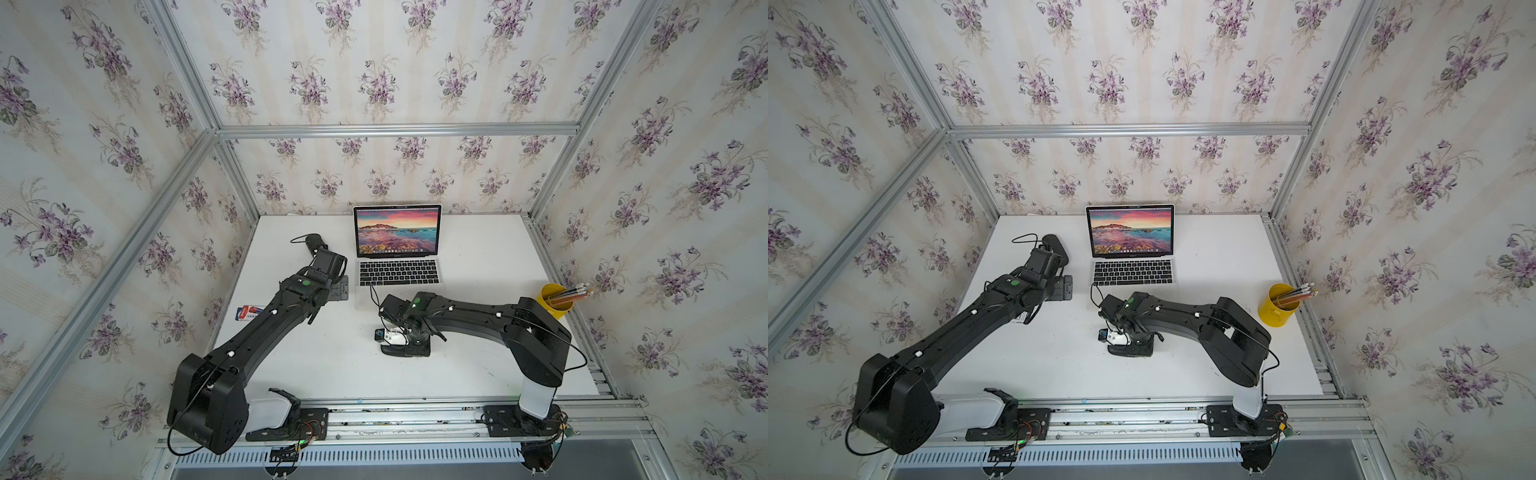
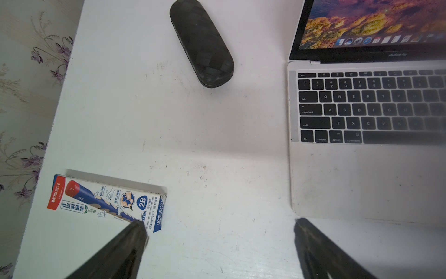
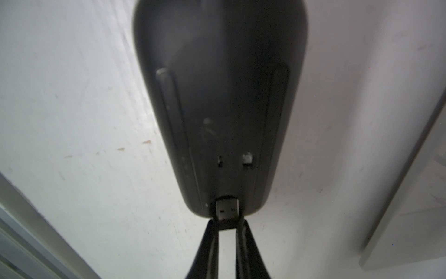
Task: Remove the wireless mouse receiver from the laptop
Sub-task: Place the USB plug on the mouse.
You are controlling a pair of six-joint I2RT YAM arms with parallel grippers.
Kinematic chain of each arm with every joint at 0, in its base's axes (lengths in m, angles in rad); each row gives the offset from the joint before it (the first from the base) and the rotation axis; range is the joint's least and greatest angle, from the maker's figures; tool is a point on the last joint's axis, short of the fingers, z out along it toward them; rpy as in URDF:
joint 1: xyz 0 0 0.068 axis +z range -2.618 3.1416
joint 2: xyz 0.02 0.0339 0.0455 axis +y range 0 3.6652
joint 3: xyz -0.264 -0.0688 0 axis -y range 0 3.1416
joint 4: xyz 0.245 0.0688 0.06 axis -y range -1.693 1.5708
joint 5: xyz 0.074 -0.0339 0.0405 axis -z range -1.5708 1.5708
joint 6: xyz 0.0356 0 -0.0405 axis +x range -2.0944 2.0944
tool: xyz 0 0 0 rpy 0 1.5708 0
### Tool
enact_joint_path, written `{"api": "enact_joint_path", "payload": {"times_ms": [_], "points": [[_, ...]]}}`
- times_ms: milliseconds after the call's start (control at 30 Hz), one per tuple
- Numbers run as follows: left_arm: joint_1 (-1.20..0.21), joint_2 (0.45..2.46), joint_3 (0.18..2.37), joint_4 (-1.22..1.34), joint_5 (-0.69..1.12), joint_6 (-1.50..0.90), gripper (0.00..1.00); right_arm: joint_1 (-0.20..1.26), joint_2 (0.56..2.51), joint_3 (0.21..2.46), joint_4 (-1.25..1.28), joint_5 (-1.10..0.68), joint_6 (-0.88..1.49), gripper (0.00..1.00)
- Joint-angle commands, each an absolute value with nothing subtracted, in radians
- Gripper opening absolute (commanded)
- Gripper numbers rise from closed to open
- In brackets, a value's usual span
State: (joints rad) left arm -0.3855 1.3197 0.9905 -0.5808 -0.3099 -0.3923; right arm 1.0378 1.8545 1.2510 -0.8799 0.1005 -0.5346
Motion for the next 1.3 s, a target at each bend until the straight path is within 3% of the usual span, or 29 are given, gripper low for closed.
{"api": "enact_joint_path", "payload": {"times_ms": [0,133,767,1033,1267], "points": [[-0.383,1.317,0.989,-0.569,-0.310,-0.385,0.99,1.038,1.864,1.255,-0.893,0.121,-0.532,0.14],[-0.382,1.314,0.987,-0.569,-0.311,-0.385,0.99,1.038,1.871,1.260,-0.896,0.130,-0.523,0.23],[-0.378,1.308,0.966,-0.534,-0.301,-0.369,0.99,1.038,1.843,1.292,-0.923,0.151,-0.509,0.36],[-0.379,1.281,0.932,-0.470,-0.182,-0.338,0.99,0.993,1.567,1.216,-0.787,0.253,-0.448,0.38],[-0.511,1.200,0.920,-0.514,-0.065,-0.400,0.99,0.767,1.332,1.026,-0.395,0.253,-0.258,0.43]]}}
